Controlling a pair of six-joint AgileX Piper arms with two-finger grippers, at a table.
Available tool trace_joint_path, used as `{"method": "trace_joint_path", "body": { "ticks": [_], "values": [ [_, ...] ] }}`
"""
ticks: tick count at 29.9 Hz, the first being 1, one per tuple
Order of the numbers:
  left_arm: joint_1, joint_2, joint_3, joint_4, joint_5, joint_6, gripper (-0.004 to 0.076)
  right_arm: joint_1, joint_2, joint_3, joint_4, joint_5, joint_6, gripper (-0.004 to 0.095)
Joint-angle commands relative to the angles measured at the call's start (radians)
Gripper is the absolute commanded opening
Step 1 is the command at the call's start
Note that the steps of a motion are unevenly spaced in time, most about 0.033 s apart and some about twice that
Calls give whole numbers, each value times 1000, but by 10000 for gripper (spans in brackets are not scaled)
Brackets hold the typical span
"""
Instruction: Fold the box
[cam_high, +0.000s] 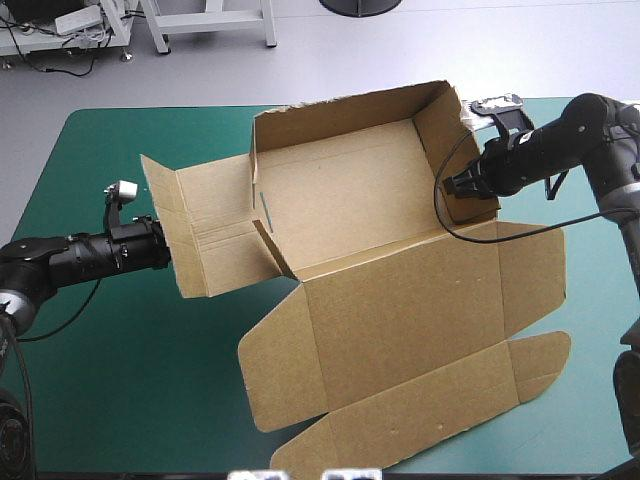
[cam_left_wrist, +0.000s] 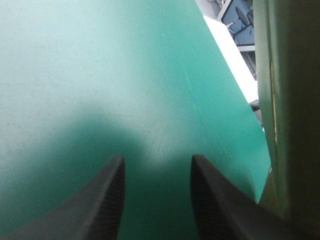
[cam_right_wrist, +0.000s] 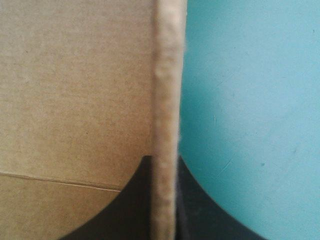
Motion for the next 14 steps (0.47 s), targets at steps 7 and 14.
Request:
{"method": "trace_joint_path", "body": {
  "ticks": [7,14],
  "values": [
    [-14,-23,-25,-151,108,-45,328,-6,-41,-32,62,-53,7,-25],
    [-83,-23,-25,-153,108,-81,398,-6,-4,-32,79,-64,12,-23]
  ]
}}
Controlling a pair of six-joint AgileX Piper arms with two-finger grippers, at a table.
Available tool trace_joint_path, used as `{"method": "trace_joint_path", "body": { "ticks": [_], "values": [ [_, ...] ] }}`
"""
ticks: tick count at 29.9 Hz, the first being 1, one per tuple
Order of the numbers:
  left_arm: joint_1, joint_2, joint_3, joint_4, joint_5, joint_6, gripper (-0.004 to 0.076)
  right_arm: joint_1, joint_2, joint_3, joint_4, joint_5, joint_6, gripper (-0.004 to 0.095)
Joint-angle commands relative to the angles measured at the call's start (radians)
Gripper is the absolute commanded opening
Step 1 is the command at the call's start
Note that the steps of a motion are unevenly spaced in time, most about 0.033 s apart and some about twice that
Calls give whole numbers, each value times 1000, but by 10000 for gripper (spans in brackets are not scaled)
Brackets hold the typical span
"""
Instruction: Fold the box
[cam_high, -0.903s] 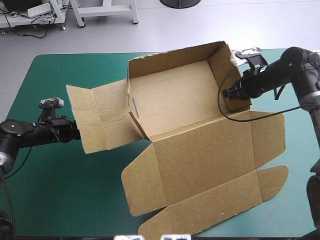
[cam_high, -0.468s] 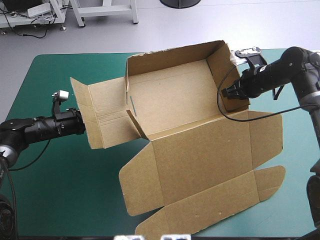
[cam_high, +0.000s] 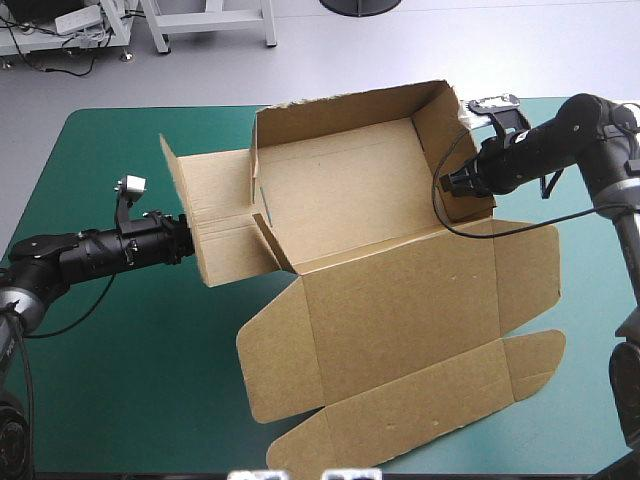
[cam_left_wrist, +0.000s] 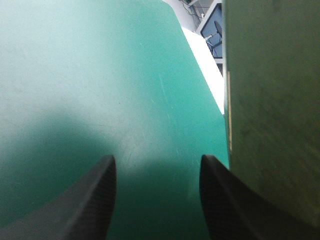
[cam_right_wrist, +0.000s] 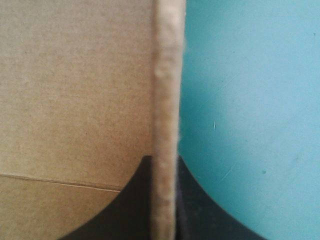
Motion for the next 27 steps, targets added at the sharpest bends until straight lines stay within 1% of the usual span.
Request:
{"method": "trace_joint_path", "body": {
  "ticks": [1,7,11,13,15,18,23,27],
  "values": [
    [-31,-23,-25,-80,107,-23,403,-6,-28,-32,68,-38,8,-23],
    [-60,-25,-29,-145,107,-32,412,-3,-18,-32,52,-72,26,-23],
    [-71,-25,-64,-151,107,-50,451,51,-7,-31,-52,-76,66,-23],
    [-80,-25,-87,-144,107,-58,470,81,-5,-31,-77,-109,84,-23],
    [-81,-27,-107,-132,107,-74,475,96,-5,-31,-80,-141,89,-23],
    [-81,-41,-117,-130,107,-80,481,100,-5,-29,-82,-141,99,-23],
    [-87,-53,-125,-128,107,-97,481,103,-5,3,-83,-179,126,-23],
    [-89,-57,-130,-149,107,-92,481,116,-5,58,-70,-237,137,-23]
  ]
}}
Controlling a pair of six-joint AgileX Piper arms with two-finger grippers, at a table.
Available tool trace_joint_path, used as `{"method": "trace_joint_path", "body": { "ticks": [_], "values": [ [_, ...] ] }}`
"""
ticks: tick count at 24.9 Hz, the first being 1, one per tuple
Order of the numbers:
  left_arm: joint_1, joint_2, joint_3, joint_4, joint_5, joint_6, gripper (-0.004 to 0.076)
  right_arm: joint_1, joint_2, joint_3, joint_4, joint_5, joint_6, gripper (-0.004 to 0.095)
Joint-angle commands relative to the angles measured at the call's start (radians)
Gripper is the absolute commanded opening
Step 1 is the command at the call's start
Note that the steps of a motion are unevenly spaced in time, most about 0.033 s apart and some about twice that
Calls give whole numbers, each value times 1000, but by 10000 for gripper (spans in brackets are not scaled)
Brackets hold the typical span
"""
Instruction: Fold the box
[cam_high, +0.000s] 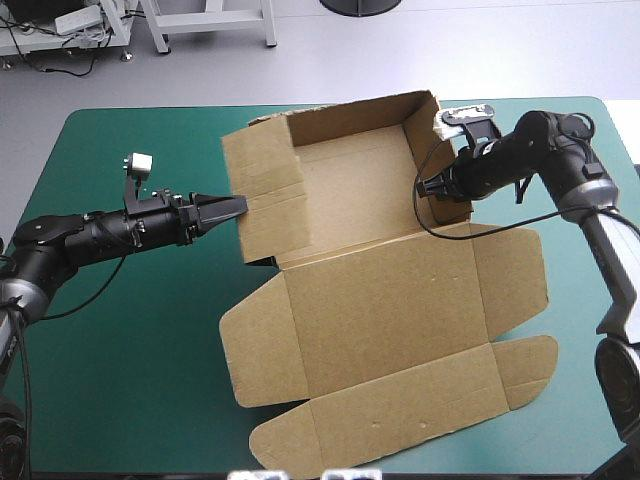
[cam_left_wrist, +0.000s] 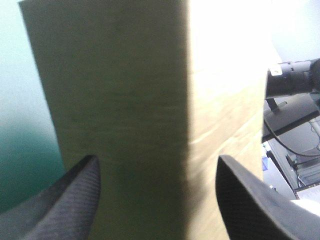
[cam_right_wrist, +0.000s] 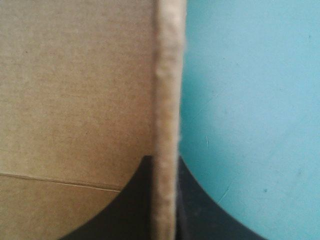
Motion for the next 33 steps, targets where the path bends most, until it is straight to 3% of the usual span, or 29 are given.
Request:
{"method": "trace_joint_path", "body": {
  "ticks": [1,11,18,22,23,25,28,31,33],
  "values": [
    [-6,-37,-42,-83,105,-5,481,18,-45,13,56,-93,16,-23],
    [-24,-37,-136,39,99,-62,480,125,-45,33,0,-193,110,-23],
    [-110,-44,-241,365,-85,-227,480,177,-45,33,-45,-220,195,-23],
    [-240,-79,-286,636,-280,-437,475,186,-45,32,-42,-240,232,-23],
    [-284,-85,-288,804,-326,-556,462,186,-45,32,-33,-241,235,-23],
    [-355,-87,-288,1035,-345,-737,454,186,-45,32,-19,-250,235,-23],
    [-426,-87,-288,1195,-394,-912,454,186,-45,32,23,-260,210,-23],
    [-497,-85,-288,1294,-538,-1096,438,186,-45,32,51,-261,181,-23],
    [-525,-83,-288,1387,-577,-1177,361,186,-45,32,51,-253,171,-23]
  ]
}}
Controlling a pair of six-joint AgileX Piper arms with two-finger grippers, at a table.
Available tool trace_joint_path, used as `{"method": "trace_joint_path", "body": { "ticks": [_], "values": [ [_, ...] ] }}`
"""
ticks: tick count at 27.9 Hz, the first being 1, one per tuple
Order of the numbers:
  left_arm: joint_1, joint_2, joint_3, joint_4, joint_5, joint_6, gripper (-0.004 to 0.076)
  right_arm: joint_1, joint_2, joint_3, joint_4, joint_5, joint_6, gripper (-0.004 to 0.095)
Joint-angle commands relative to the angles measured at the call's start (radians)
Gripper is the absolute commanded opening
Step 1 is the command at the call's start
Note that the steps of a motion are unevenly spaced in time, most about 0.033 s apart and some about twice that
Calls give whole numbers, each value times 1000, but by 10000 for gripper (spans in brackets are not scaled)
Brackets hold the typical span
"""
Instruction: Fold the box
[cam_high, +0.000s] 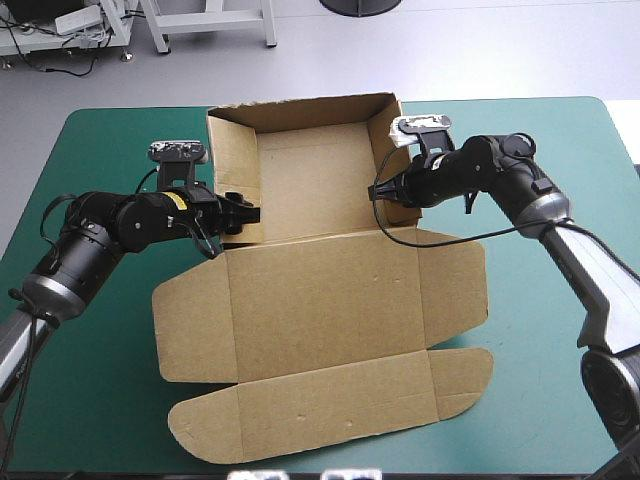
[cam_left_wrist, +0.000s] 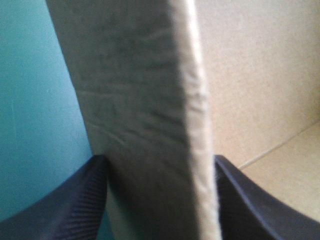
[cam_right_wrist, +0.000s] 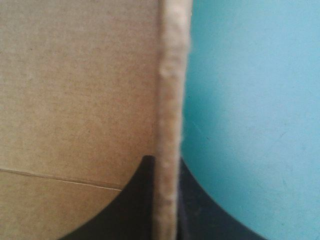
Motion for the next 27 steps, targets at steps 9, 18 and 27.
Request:
{"method": "trace_joint_path", "body": {
  "ticks": [9,18,27],
  "values": [
    [-100,2,-30,215,-96,-141,-6,2,-48,-33,0,98,-28,-23],
    [-100,65,-30,180,143,2,-6,2,-48,-16,-89,311,-3,-23],
    [-100,147,-30,154,271,96,-6,69,-48,84,-248,404,23,-23]
  ]
}}
